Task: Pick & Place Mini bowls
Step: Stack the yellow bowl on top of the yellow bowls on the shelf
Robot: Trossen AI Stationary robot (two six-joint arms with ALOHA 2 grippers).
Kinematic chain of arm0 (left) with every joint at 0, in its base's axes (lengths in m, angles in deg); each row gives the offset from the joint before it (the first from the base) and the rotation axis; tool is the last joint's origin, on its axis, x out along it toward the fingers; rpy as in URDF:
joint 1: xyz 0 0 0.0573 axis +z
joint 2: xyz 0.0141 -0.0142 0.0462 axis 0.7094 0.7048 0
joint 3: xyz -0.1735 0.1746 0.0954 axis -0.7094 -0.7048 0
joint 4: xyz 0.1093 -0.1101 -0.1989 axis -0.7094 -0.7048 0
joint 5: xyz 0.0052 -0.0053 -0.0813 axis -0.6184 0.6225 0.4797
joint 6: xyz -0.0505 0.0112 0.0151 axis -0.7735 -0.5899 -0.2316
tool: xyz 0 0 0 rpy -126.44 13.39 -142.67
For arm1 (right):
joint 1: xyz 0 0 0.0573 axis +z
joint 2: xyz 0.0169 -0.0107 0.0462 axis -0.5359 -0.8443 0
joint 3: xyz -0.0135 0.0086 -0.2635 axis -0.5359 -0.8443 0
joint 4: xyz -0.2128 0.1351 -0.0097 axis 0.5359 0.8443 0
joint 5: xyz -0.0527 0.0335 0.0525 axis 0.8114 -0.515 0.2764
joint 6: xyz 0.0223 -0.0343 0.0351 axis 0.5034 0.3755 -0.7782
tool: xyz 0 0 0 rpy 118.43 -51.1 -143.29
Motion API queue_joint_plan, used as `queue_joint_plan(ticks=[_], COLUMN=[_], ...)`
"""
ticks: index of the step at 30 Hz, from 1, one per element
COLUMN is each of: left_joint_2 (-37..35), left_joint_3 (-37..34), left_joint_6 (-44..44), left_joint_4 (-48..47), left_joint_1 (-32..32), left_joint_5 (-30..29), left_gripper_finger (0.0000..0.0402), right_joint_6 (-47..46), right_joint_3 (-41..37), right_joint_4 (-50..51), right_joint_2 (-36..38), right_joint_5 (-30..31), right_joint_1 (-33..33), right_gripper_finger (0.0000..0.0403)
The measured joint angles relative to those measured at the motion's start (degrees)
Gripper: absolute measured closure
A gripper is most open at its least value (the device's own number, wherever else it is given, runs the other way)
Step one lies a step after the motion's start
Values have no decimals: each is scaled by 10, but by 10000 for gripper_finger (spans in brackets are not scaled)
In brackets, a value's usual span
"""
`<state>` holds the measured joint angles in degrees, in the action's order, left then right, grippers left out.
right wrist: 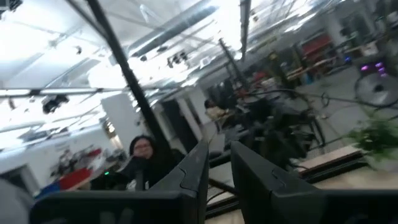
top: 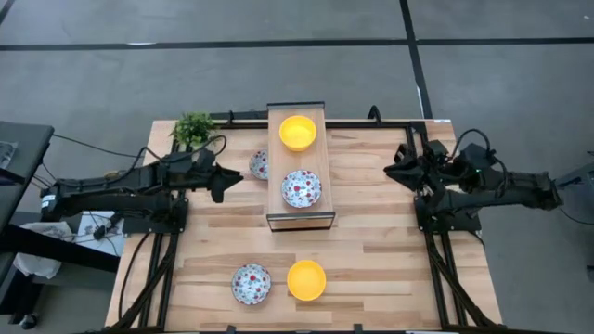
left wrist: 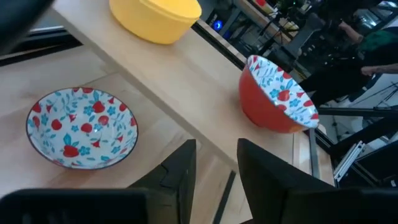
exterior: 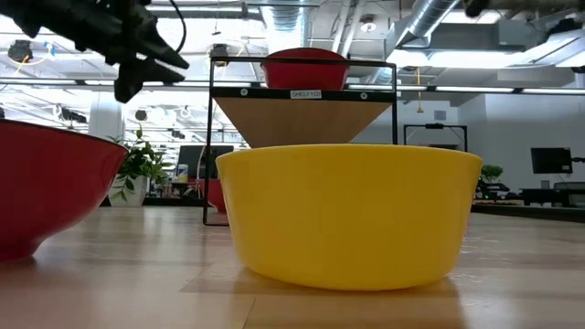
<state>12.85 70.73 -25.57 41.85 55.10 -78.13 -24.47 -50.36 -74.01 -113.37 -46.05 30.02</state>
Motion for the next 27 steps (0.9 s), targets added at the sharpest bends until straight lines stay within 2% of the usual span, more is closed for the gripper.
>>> queue_joint_plan(ticks=[5, 13, 20, 27], left_joint_2=[-15, -17, -17, -17], left_joint_3=[-28, -47, -47, -47], left_joint_6=[0, 6, 35, 37], left_joint_4=[14, 17, 20, 21], left_joint_1=[0, -1, -1, -1], left_joint_5=[0, 4, 3, 3], left_gripper_finger=[286, 286, 286, 286], right_joint_6=[3, -44, -174, -336], right_joint_3=[76, 190, 234, 236], right_joint_4=[62, 242, 325, 336], right_joint_2=[-65, -163, -251, -336], right_joint_5=[14, 77, 92, 87], right_joint_1=[47, 127, 187, 255], right_gripper_finger=[345, 345, 345, 345])
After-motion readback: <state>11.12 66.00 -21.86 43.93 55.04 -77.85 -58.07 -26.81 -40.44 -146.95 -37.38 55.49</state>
